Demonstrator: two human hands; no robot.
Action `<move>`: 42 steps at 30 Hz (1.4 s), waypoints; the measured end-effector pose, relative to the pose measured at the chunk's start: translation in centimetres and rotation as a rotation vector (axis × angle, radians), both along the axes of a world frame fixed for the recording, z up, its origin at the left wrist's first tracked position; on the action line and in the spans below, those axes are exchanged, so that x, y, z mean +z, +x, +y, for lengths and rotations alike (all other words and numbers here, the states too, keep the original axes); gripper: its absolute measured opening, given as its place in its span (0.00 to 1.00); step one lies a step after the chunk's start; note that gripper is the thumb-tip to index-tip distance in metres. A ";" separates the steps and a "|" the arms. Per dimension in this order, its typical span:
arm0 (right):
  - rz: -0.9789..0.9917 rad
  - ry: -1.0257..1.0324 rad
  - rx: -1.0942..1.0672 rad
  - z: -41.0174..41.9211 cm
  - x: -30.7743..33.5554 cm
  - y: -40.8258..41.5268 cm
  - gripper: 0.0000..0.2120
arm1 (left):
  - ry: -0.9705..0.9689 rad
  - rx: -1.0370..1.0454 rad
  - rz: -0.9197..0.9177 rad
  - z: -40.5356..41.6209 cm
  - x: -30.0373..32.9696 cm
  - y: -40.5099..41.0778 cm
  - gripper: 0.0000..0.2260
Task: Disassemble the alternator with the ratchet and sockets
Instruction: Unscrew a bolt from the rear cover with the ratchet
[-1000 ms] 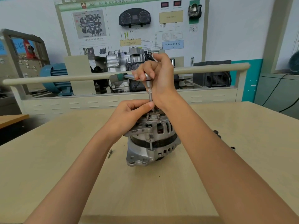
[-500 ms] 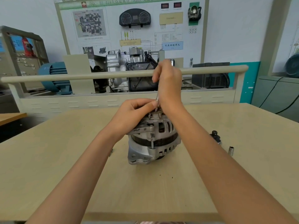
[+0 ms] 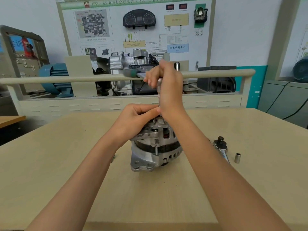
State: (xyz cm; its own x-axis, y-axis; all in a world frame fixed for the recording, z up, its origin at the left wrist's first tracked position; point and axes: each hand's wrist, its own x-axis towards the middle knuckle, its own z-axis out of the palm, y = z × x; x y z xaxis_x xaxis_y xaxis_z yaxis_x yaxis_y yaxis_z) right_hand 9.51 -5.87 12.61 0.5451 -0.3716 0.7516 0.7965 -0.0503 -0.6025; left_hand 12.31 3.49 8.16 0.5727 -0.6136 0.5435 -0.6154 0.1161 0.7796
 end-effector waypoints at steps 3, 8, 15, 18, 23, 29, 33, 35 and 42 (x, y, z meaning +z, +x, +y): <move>-0.102 -0.304 -0.660 1.1 -1.2 0.0 0.16 | 0.023 0.073 -0.031 0.1 0.0 0.1 0.26; -0.021 -0.433 -1.135 2.3 -1.6 0.0 0.12 | 0.064 0.129 -0.055 0.0 0.1 -0.1 0.30; 0.088 0.011 0.186 -0.1 1.1 -0.4 0.28 | 0.030 -0.046 0.004 0.0 0.1 0.2 0.10; 0.108 0.041 0.318 -0.6 1.2 -0.3 0.30 | 0.003 -0.053 0.031 0.0 -0.1 0.3 0.11; 0.008 0.000 -0.172 0.1 -0.1 -0.5 0.22 | 0.040 0.005 -0.012 -0.3 0.3 -0.1 0.14; 0.024 -0.559 -1.231 1.8 -2.1 -0.7 0.15 | 0.050 0.134 -0.015 -0.2 0.1 0.7 0.10; -0.015 -0.496 -1.071 1.7 -1.4 -1.0 0.11 | 0.040 0.101 -0.043 0.0 0.0 0.5 0.17; -0.006 -0.469 -0.904 1.7 -0.6 -0.9 0.16 | 0.045 0.060 -0.046 0.1 0.0 0.3 0.22; 0.123 0.184 0.214 -1.0 1.5 -0.5 0.28 | 0.056 -0.012 -0.049 -0.3 0.3 0.7 0.09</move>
